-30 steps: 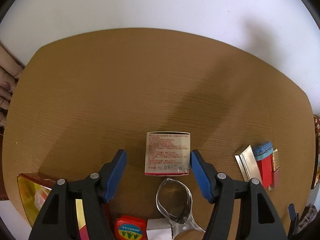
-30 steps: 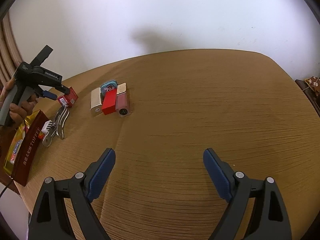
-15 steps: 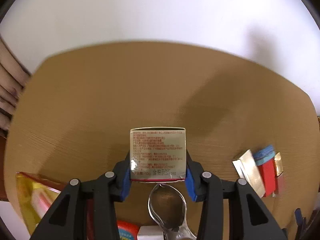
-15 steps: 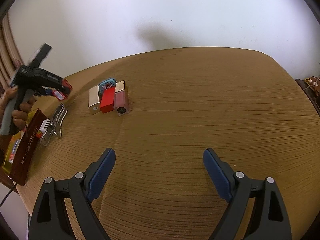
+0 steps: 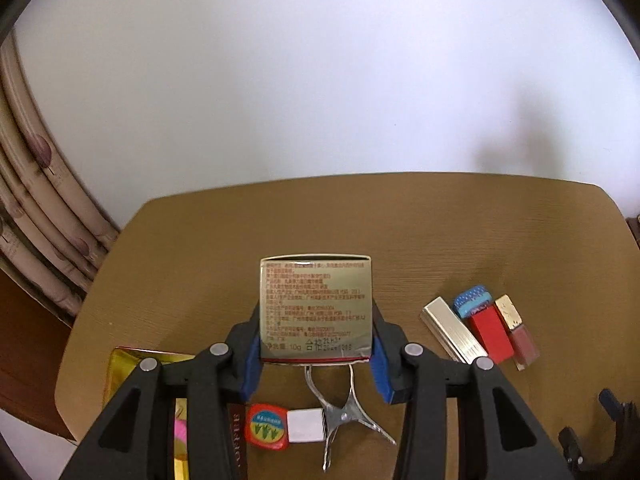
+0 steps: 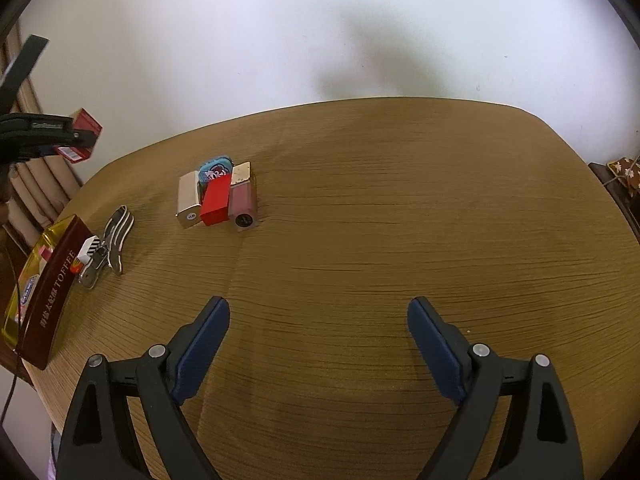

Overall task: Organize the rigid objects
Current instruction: 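Grasp the small red-and-white box with the left tool and carry it over the tin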

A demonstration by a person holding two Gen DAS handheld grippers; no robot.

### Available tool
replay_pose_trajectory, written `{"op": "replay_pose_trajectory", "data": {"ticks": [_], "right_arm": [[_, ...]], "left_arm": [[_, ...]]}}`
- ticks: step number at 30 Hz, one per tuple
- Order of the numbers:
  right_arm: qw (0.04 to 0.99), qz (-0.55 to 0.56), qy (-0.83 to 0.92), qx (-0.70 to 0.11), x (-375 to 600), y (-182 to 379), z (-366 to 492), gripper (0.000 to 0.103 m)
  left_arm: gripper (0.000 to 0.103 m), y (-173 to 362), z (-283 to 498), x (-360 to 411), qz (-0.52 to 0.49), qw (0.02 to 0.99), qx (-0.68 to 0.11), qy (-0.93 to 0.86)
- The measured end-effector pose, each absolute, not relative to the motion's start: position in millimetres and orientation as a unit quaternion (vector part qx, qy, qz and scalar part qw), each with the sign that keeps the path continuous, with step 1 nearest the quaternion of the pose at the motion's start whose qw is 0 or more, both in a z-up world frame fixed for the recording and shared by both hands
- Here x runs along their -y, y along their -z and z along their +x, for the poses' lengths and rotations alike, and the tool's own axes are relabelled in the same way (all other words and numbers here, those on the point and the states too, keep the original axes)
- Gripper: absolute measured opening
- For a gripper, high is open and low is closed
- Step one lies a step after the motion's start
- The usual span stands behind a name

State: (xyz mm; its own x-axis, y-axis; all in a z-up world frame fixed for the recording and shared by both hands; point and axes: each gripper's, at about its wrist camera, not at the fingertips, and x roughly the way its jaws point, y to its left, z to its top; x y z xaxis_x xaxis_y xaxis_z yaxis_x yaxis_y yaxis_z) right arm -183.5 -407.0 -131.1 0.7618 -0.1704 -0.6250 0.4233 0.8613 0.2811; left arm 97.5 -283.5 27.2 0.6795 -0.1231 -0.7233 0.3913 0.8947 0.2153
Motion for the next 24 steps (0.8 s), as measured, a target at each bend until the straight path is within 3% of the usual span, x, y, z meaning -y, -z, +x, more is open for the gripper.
{"op": "replay_pose_trajectory", "data": {"ticks": [14,20,24], "right_arm": [[0.921,0.196,0.132,-0.310,399,128,-182,0.089],[0.929,0.173,0.078,-0.317,366,111,-169,0.077],[0.932,0.171,0.016,-0.320,333,85,-143,0.075]], "left_arm": [[0.044,-39,51,182,0.116,0.899,-0.402,0.127],[0.045,-37,40,119,0.087,0.894,-0.430,0.094],[0.045,-33,34,85,0.063,0.891,-0.443,0.078]]}}
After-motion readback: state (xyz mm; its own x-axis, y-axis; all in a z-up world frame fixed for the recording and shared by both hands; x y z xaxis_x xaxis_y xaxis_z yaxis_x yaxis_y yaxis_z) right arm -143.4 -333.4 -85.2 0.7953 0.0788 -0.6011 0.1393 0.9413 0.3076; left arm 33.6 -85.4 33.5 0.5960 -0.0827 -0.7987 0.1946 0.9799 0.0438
